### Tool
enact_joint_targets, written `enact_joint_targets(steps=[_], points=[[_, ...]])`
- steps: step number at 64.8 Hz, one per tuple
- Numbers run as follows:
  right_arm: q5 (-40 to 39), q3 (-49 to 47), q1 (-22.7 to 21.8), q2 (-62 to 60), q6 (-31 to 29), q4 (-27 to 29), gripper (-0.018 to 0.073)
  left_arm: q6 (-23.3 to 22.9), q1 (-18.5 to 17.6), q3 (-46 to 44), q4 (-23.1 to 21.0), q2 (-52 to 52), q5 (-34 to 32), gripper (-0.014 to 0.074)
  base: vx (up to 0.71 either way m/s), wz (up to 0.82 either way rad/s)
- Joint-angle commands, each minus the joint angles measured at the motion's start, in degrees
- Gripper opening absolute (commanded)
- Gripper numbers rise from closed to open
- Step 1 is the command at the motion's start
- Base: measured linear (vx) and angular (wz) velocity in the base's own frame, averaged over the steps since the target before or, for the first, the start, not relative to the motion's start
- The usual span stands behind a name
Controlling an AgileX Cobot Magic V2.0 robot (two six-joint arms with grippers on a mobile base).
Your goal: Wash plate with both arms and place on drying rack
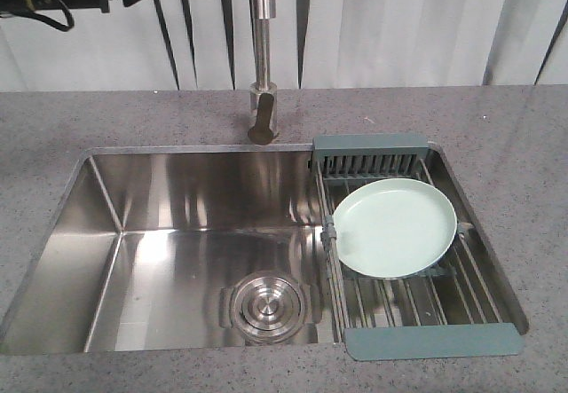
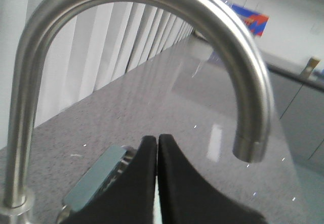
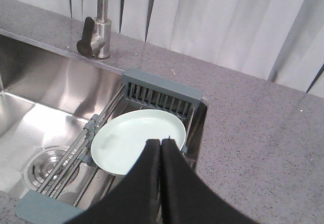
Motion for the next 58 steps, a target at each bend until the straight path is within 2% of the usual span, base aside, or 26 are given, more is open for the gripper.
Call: enact_joint_targets(steps=[1, 6, 16, 42, 49, 58], points=[[-4.4, -1.4, -0.4, 0.6, -0.1, 0.5, -0.0006, -0.1, 0.6, -1.0, 2.0, -7.9, -9.0, -0.0008, 0.00, 0.00], [-4.4, -1.4, -0.4, 0.6, -0.1, 0.5, -0.0006, -0.1, 1.0, 0.9, 3.8, -11.3, -8.9, -0.0008, 0.00, 0.00], [-4.4, -1.4, -0.4, 0.6, -0.2, 0.5, -0.0006, -0.1, 3.5, 8.0, 3.8, -16.6, -8.9, -0.0008, 0.00, 0.00], [-8.3, -1.4, -0.4, 0.6, -0.7, 0.4, -0.0006, 0.1, 8.5, 41.7, 3.9, -33.3, -7.7, -0.0008, 0.00, 0.00], [-8.8, -1.4, -0.4, 0.6, -0.7, 0.4, -0.0006, 3.2, 8.9, 50.7, 3.9, -39.6, -6.1, -0.0008, 0.00, 0.00], [-9.2, -1.4, -0.4, 0.6, -0.7, 0.4, -0.0006, 7.9, 8.9, 63.6, 3.9, -49.6, -0.2, -0.0008, 0.00, 0.00]])
